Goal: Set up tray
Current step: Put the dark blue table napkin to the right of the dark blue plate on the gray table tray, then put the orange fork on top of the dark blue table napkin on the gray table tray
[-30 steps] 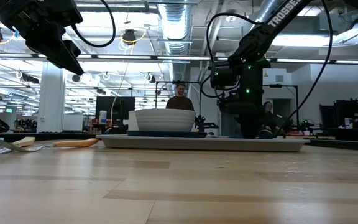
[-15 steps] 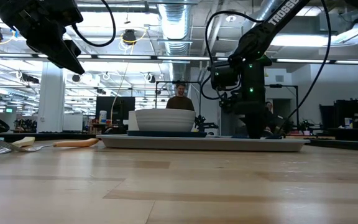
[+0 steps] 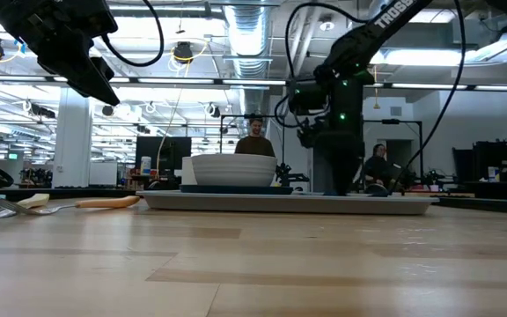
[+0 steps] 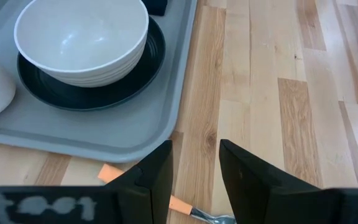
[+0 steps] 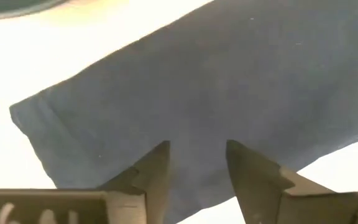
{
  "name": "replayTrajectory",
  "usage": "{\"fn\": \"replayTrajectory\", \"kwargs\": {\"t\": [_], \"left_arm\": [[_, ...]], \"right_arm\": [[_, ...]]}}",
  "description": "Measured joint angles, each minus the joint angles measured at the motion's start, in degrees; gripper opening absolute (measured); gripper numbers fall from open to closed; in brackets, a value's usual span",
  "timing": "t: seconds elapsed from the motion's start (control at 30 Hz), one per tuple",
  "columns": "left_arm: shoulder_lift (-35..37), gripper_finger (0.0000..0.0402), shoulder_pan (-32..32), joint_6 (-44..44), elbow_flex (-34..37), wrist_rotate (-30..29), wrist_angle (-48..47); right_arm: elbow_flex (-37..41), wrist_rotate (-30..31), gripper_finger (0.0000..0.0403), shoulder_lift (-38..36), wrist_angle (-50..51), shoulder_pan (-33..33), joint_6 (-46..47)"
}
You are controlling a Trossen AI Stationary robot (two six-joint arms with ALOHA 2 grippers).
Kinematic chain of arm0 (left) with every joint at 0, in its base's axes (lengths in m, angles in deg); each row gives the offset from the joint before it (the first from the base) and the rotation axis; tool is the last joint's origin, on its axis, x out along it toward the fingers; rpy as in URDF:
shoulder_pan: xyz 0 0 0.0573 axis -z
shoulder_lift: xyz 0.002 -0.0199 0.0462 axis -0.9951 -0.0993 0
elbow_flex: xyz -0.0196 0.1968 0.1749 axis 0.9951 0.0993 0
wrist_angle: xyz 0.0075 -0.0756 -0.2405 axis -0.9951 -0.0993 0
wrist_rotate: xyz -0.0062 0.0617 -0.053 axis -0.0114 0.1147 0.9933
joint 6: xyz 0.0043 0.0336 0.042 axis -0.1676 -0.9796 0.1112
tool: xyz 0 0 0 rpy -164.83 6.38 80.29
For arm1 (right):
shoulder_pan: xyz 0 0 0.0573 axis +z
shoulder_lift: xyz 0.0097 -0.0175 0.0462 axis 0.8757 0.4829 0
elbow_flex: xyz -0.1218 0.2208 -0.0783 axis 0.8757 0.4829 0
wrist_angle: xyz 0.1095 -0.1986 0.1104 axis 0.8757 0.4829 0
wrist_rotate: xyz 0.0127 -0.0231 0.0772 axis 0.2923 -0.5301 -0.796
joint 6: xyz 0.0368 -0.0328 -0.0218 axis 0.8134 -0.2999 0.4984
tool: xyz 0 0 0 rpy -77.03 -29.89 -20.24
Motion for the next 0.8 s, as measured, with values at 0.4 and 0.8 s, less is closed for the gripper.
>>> {"fn": "replayTrajectory", "kwargs": {"t": [0.4, 0.8], "left_arm": [[0.0, 0.0118, 0.0, 2.5, 0.0, 1.9, -3.1], [-3.9, 0.0118, 6.1, 14.4, 0.0, -0.4, -8.1]], "right_arm": [[-4.7, 0.2, 0.0236, -0.7, 14.3, 0.4, -2.5], [5.9, 0.2, 0.0233, -14.2, 6.2, -1.1, -1.8]]}}
